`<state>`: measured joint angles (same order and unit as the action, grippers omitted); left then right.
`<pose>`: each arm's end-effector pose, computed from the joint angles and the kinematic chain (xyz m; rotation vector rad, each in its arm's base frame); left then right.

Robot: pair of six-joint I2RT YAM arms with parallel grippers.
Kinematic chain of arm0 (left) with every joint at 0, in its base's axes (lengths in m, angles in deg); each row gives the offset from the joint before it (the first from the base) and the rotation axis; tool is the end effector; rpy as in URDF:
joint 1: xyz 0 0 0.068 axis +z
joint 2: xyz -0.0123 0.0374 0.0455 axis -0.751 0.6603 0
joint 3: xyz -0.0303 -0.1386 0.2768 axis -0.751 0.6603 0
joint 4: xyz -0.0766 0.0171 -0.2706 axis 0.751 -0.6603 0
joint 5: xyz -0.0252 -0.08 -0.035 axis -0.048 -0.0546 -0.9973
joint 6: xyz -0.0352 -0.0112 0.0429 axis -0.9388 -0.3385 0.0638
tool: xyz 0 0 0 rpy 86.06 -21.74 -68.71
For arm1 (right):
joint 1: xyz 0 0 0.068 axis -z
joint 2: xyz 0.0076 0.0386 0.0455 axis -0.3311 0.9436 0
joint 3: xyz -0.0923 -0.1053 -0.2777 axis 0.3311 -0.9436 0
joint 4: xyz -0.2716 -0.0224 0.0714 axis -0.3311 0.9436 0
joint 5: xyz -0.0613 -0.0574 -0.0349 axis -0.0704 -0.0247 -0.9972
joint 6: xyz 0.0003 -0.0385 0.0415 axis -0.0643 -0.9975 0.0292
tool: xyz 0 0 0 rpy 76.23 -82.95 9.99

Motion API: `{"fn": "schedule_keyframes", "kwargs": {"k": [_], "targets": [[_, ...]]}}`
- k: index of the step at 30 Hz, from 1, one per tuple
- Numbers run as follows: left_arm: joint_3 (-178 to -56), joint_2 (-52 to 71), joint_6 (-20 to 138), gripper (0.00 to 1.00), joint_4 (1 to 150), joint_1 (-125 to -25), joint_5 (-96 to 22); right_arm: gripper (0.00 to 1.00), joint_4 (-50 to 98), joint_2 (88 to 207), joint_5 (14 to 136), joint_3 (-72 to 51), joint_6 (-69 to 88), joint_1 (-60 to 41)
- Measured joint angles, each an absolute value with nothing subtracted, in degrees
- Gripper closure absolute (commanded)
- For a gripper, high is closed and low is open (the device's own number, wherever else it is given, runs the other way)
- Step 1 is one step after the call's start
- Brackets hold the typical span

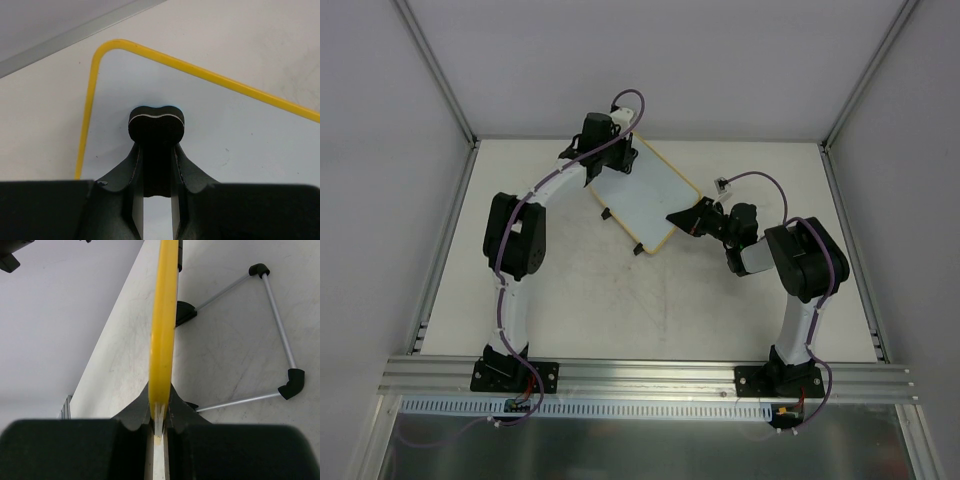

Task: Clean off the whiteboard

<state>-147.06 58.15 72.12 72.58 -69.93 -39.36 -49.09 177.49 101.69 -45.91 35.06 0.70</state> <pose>0.5226 -0.2110 0.2786 0.5162 1.9130 -0.4018 0.3516 0.1424 0.1659 -0.3201 1.6417 1.1503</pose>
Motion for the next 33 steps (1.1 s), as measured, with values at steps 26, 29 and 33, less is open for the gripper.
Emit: {"fn": "schedule_keyframes", "kwargs": {"k": [26,29,33], "targets": [[-150.1,61.6,71.0,1.00,70.9,-64.8,-31.6,1.00,-49.2,177.5,101.9,-45.9,34.6,0.6],[-149.6,61.5,71.0,1.00,71.3,-65.0,-31.5,1.00,-49.2,177.5,101.9,-45.9,34.6,0.6],[-145.8,59.4,71.1,1.00,73.4,-66.2,-29.7,1.00,-49.2,177.5,102.1,-45.9,34.6,0.7]]}}
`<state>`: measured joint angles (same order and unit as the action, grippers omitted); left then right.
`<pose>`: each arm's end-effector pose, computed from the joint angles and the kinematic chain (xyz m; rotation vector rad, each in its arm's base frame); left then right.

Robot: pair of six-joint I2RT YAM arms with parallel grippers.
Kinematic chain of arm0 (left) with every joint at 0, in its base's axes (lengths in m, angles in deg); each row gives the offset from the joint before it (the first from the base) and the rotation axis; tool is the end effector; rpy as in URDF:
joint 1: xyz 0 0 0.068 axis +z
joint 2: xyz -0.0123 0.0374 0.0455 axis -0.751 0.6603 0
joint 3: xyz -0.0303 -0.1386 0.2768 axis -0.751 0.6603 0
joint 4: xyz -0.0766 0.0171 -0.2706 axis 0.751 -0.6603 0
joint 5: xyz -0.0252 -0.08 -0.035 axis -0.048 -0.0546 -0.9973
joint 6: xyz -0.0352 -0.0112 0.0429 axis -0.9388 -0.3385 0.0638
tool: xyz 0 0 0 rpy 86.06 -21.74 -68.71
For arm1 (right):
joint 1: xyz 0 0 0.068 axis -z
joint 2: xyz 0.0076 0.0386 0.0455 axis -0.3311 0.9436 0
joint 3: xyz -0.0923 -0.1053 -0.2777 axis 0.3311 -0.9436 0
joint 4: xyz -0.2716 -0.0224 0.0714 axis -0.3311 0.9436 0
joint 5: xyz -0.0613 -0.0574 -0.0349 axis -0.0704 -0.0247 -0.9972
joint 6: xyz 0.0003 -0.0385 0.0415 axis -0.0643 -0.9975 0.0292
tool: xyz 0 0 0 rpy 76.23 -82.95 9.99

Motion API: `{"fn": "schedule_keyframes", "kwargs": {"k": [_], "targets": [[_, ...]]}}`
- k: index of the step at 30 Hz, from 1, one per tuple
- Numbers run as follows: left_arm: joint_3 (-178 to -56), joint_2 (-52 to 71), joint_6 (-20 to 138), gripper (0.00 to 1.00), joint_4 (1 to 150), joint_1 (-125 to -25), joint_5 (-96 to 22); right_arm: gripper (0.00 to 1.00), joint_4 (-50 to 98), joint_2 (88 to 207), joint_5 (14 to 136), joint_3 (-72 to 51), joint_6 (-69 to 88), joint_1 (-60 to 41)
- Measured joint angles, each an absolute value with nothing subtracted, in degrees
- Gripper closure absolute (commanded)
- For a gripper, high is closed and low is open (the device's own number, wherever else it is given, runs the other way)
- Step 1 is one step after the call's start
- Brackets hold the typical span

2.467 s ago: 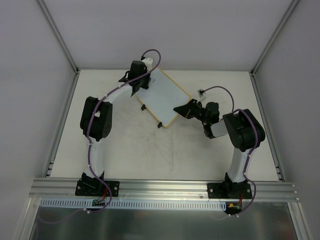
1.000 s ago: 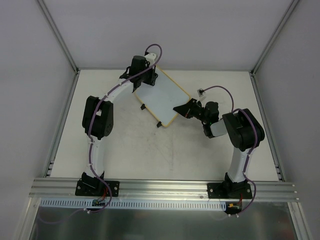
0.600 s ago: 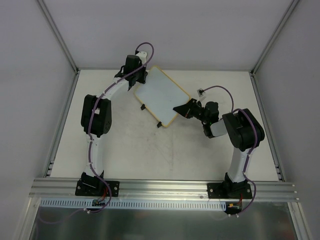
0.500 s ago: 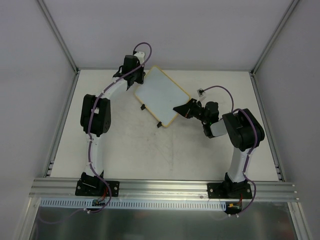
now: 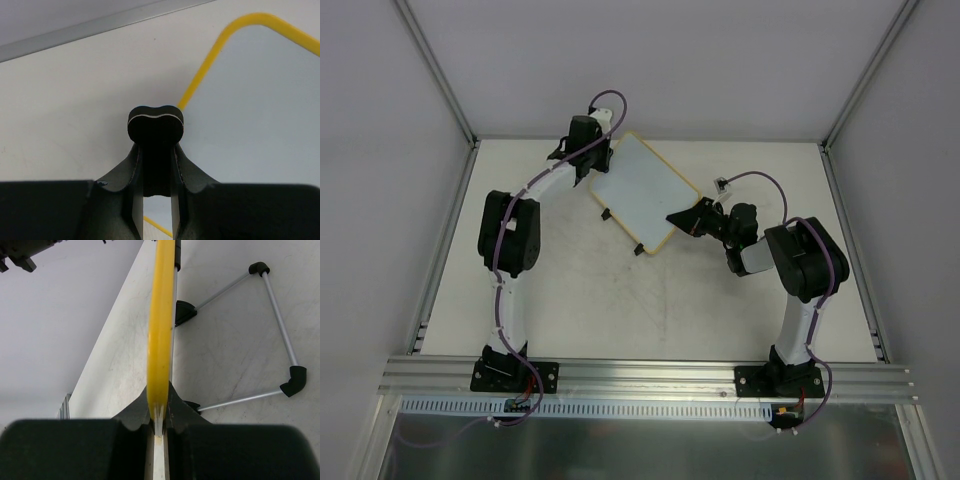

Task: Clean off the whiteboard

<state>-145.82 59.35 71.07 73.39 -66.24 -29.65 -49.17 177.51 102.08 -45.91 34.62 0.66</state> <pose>0.5395 -0.1713 0.2603 0.3297 1.9735 -0.2027 0.3513 0.1428 0.1659 -0.3330 1.6382 1.1500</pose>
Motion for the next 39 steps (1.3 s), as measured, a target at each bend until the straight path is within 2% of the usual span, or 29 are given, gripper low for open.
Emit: {"fn": "schedule_keyframes", "kwargs": {"k": [8,27,32,39], "targets": [[-135.0,53.1,71.1,1.00,79.0,-73.9,-24.8,1.00,-49.1,177.5,102.0,-45.9,34.8,0.7],[-125.0,47.9,69.5,1.00,89.3,-81.5,-23.9,1.00,-49.0,177.6,101.9,-45.9,34.9,0.8],[-123.9,46.9,69.7,1.00,89.9,-82.5,-26.9,1.00,-49.0,177.6,101.9,-45.9,34.9,0.8],[-121.4,44.9,70.1,1.00,90.1,-83.5,-38.3,1.00,-49.0,177.6,101.9,-45.9,34.9,0.8]]}}
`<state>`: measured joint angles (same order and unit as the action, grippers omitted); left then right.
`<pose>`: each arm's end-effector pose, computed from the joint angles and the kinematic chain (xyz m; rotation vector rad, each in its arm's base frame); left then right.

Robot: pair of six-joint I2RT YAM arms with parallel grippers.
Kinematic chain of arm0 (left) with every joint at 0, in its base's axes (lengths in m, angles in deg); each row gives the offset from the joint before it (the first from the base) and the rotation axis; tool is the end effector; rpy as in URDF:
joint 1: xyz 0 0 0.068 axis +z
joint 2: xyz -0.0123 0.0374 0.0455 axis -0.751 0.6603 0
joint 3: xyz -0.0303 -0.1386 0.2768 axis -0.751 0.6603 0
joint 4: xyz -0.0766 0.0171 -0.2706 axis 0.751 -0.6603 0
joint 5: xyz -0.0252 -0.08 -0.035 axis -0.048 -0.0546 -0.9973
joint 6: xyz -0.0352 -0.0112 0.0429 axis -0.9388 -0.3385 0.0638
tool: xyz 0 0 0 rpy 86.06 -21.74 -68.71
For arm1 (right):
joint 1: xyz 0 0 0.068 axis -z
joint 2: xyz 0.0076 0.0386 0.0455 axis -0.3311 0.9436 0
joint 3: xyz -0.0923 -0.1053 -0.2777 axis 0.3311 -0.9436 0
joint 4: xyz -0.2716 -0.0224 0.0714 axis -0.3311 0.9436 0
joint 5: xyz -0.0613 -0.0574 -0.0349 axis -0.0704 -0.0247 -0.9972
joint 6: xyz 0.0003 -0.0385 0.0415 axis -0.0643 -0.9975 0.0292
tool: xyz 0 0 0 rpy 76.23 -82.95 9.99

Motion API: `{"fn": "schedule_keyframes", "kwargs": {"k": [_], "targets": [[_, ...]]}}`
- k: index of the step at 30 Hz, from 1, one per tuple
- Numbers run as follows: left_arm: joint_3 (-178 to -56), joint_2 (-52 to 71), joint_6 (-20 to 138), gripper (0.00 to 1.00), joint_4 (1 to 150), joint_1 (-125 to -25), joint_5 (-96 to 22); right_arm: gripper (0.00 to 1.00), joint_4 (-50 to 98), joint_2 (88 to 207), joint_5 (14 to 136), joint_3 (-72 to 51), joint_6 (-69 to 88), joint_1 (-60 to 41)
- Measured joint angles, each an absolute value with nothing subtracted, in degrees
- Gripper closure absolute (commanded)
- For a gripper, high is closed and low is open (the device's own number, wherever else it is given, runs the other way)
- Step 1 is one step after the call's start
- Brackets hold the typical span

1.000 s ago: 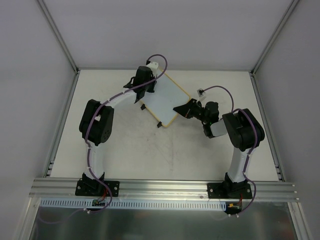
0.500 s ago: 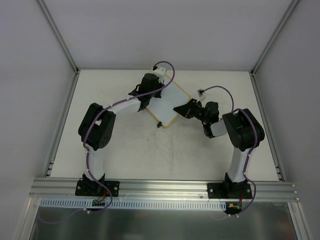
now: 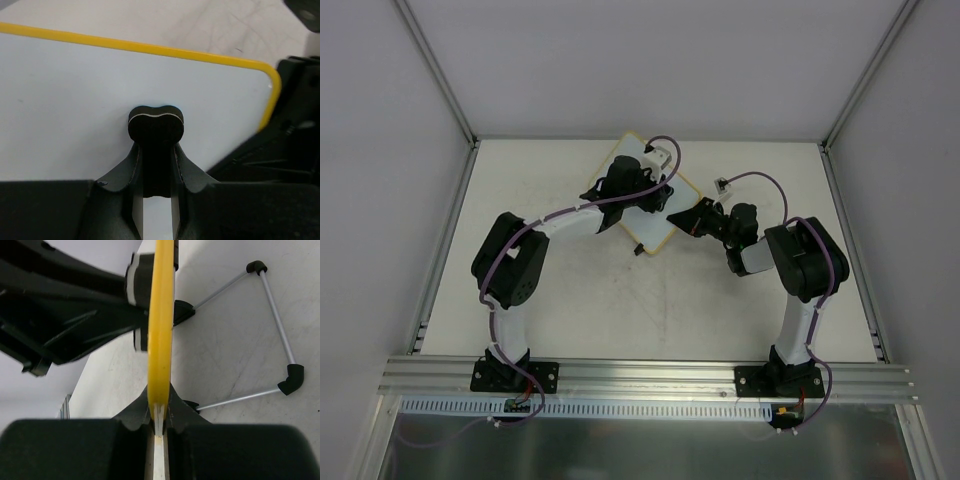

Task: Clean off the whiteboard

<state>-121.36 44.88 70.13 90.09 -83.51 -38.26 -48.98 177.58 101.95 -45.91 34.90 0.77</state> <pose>0.3980 -0.2848 0.2631 0.6810 1.7889 -0.5706 0.3517 0.1421 0.1651 -0.3242 1.6444 1.1508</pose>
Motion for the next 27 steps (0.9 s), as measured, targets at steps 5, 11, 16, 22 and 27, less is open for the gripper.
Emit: {"fn": "schedule_keyframes", "kwargs": {"k": [5,11,16,22,27], "targets": [[-119.8,43.8,70.6,1.00,90.0,-85.0,-44.6,1.00,-49.0,177.6,102.0,-45.9,34.8,0.8],[-119.6,43.6,72.6,1.00,89.9,-85.2,-45.4,1.00,-49.0,177.6,102.3,-45.9,34.8,0.8],[-119.6,43.6,73.6,1.00,89.9,-85.2,-47.1,1.00,-49.0,177.6,102.5,-45.9,34.8,0.8],[-119.6,43.6,74.6,1.00,89.9,-84.9,-49.8,1.00,-49.0,177.6,103.5,-45.9,34.8,1.1],[-119.6,43.5,75.3,1.00,89.7,-84.6,-50.7,1.00,-49.1,177.6,104.0,-45.9,34.8,1.1]]}}
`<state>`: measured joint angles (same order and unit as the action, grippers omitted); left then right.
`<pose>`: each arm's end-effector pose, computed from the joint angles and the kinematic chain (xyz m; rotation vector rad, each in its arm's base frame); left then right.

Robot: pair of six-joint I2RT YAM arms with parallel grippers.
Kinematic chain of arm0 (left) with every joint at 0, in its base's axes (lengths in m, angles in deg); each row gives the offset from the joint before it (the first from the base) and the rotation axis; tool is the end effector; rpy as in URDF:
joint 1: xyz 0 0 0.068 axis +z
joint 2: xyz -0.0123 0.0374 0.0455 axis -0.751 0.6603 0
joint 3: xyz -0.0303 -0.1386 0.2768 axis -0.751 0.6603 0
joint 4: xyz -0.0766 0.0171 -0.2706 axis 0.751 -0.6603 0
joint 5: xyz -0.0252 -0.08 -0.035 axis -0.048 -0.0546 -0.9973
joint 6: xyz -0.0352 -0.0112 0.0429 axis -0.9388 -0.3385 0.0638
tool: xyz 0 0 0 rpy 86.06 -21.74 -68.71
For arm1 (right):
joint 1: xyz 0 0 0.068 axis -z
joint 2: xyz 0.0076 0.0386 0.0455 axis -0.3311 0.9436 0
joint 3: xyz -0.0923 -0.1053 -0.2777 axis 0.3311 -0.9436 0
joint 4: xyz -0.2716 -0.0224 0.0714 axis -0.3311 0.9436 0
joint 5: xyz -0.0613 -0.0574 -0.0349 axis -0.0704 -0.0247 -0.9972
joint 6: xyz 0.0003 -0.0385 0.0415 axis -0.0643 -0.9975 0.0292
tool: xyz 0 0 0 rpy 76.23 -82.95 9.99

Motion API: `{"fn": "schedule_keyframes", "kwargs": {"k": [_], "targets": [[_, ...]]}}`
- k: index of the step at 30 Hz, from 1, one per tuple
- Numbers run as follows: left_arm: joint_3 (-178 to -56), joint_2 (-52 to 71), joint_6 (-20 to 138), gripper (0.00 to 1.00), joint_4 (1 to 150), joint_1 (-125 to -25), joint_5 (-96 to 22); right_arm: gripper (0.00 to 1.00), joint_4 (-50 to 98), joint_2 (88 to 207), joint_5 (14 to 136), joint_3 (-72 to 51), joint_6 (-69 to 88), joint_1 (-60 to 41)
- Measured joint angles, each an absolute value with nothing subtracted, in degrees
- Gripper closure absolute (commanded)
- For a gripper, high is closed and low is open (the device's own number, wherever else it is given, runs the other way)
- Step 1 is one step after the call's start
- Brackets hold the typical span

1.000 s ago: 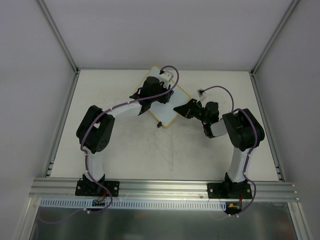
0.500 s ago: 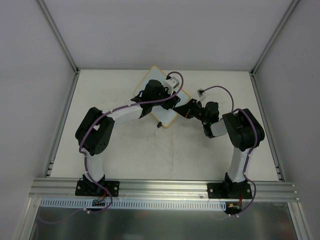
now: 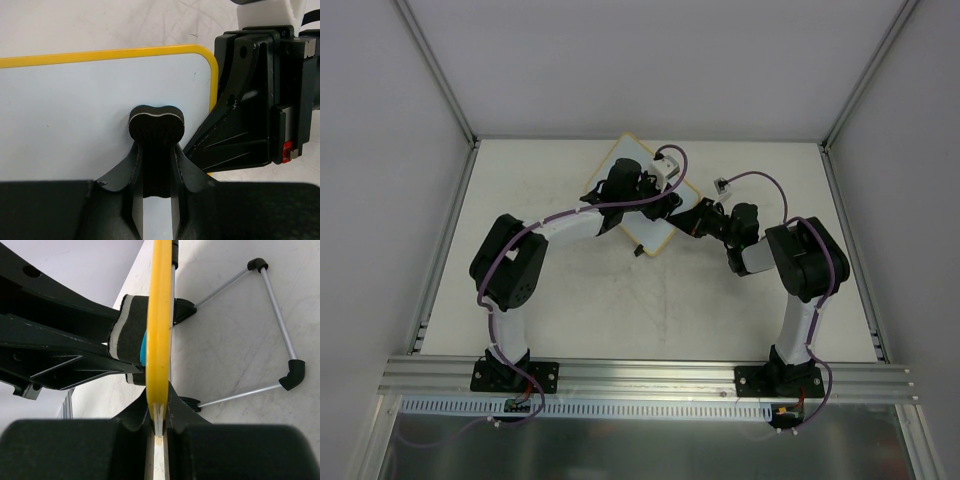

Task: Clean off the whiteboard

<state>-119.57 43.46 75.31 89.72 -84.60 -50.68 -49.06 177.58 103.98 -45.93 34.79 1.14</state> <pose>0.3793 -0.2929 0.2634 0.9209 1.6993 -0.7243 0.3514 0.1407 0.1652 -0.3514 1.6430 1.1703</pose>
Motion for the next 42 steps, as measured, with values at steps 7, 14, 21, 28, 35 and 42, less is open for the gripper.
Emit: {"fn": "schedule_keyframes", "kwargs": {"k": [7,14,21,28,35,42], "targets": [[-120.8,43.8,75.4,1.00,88.3,-83.8,-49.2,1.00,-49.1,177.6,103.9,-45.9,34.9,1.1],[-121.8,44.1,76.1,1.00,87.6,-83.6,-40.0,1.00,-49.0,177.6,103.4,-45.9,34.8,1.1],[-122.5,45.2,78.2,1.00,89.3,-83.5,-22.5,1.00,-49.1,177.6,103.3,-45.9,34.8,1.0],[-122.9,46.9,79.4,1.00,90.5,-82.3,-8.6,1.00,-49.2,177.6,103.6,-45.9,34.8,0.8],[-113.7,39.3,72.4,1.00,89.4,-75.0,-10.3,1.00,-49.5,177.6,105.2,-45.9,34.8,0.1],[-106.5,22.3,63.3,1.00,79.6,-73.6,-8.7,1.00,-49.4,177.6,105.8,-45.9,34.8,-0.2]]}}
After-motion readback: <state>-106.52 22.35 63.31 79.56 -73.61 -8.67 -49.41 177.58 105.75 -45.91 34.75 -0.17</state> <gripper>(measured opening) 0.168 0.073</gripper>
